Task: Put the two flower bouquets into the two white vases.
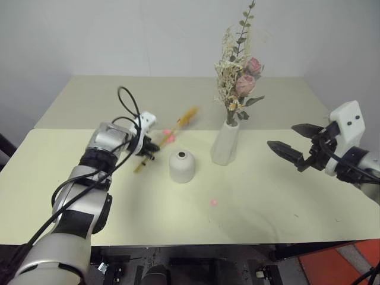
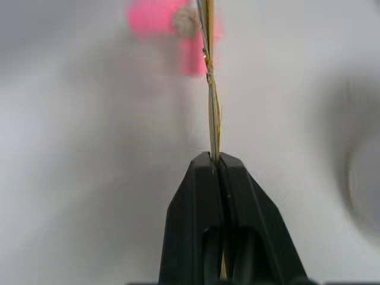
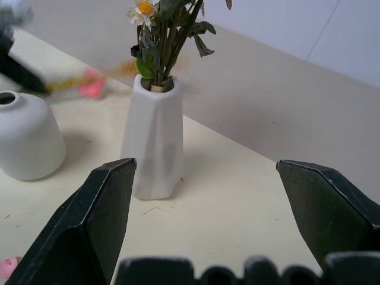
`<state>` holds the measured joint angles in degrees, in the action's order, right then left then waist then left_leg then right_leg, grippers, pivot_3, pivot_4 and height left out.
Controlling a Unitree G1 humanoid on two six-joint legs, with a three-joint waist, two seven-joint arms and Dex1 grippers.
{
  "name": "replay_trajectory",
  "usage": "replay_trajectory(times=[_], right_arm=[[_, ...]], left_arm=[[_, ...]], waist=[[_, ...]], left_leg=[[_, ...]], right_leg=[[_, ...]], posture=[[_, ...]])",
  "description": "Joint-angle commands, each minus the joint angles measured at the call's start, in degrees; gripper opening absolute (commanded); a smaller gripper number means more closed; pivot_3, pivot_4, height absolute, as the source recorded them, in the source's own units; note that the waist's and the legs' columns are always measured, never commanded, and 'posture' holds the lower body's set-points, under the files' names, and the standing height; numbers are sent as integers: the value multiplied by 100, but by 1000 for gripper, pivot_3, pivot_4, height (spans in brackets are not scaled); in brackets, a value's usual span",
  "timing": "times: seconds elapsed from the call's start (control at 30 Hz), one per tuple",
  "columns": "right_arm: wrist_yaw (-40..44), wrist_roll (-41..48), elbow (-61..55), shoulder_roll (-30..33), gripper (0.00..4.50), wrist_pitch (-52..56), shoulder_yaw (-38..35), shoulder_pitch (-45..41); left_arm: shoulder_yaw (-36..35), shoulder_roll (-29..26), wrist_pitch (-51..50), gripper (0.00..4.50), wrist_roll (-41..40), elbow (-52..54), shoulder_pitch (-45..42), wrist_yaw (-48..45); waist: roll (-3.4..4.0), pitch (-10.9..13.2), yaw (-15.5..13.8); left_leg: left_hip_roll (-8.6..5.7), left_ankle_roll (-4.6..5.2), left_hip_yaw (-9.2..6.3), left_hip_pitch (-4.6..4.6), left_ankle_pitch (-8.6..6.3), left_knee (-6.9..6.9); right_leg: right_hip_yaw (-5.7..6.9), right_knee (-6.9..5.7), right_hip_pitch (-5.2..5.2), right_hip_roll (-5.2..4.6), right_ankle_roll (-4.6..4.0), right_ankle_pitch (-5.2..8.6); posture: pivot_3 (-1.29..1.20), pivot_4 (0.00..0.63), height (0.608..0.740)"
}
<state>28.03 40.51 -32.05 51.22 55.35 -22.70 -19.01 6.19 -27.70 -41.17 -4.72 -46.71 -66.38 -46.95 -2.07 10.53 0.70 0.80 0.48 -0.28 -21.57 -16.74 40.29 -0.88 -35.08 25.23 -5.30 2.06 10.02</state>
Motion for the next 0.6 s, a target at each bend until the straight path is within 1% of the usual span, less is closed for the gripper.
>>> replay_trajectory(times=[0.03, 0.1, 0.17, 0.23, 0.3, 0.33, 0.4, 0.47, 0.53, 0.6], right_arm=[[22, -152, -77, 65, 4500, -257, 24, -77], [50, -222, -77, 68, 4500, -330, 34, -53], [90, -286, -81, 55, 4500, -431, 20, -20], [129, -273, -108, 63, 4500, -432, -49, 12], [270, -141, -155, 103, 4500, -401, -211, 94], [395, -32, -191, 141, 4500, -367, -326, 166], [678, 219, -289, 241, 4500, -269, -571, 341], [1091, 567, -433, 390, 4500, -167, -911, 629], [1446, 792, -640, 509, 4500, -197, -1215, 1012], [1458, 817, -792, 529, 4500, -269, -1321, 1238]], left_arm=[[-1474, 76, 536, 66, -819, 485, -397, 955], [-1944, 206, 838, 66, -1167, 971, -259, 1105], [-2251, 431, 1390, 66, -1431, 1882, 74, 1249], [-2541, 525, 1322, 66, -2148, 2831, 370, 748], [-2835, 584, 1090, 66, -3068, 3518, 680, 85], [-2886, 579, 975, 66, -3401, 3756, 822, -150], [-2948, 530, 632, 66, -3932, 3963, 992, -437], [-3013, 554, 306, 66, -4304, 3952, 1054, -371], [-2993, 623, 113, 66, -4459, 3830, 1046, -160], [-2898, 648, 131, 66, -4460, 3820, 1097, -146]], waist=[[0, 0, 1], [1, -1, 8], [1, -1, -1], [1, -1, -6], [1, -1, 0], [1, -1, 0], [1, -1, -1], [2, -1, -36], [2, -1, -60], [-1, -3, -63]], left_leg=[[0, 0, -3, -6, 0, 2], [-2, 0, -2, -7, 0, 1], [-3, 0, 0, -7, 0, 1], [-5, -1, 2, -9, 0, 2], [-5, -1, 2, -14, 1, 4], [-5, -2, 2, -17, 1, 7], [-5, -1, 2, -14, 1, 9], [-6, -1, 2, -4, 0, 11], [-5, 0, 0, 16, 0, 11], [-5, 0, -1, 38, 0, 11]], right_leg=[[4, 0, 2, -1, 1, -1], [3, -8, 1, -3, 5, -4], [1, -11, 0, -5, 10, -8], [-1, -5, -2, -10, 17, -13], [-1, -3, -1, -10, 19, -15], [0, -3, 0, -9, 20, -15], [0, -3, -1, -7, 19, -16], [-1, -1, -9, -7, 18, -16], [0, 11, -28, -4, 19, -15], [1, 20, -52, -3, 20, -14]], posture=[[0, 150, 740], [0, 150, 740], [0, 150, 740], [0, 150, 740], [0, 150, 740], [0, 150, 740], [0, 150, 740], [0, 150, 740], [0, 150, 740], [0, 150, 740]])
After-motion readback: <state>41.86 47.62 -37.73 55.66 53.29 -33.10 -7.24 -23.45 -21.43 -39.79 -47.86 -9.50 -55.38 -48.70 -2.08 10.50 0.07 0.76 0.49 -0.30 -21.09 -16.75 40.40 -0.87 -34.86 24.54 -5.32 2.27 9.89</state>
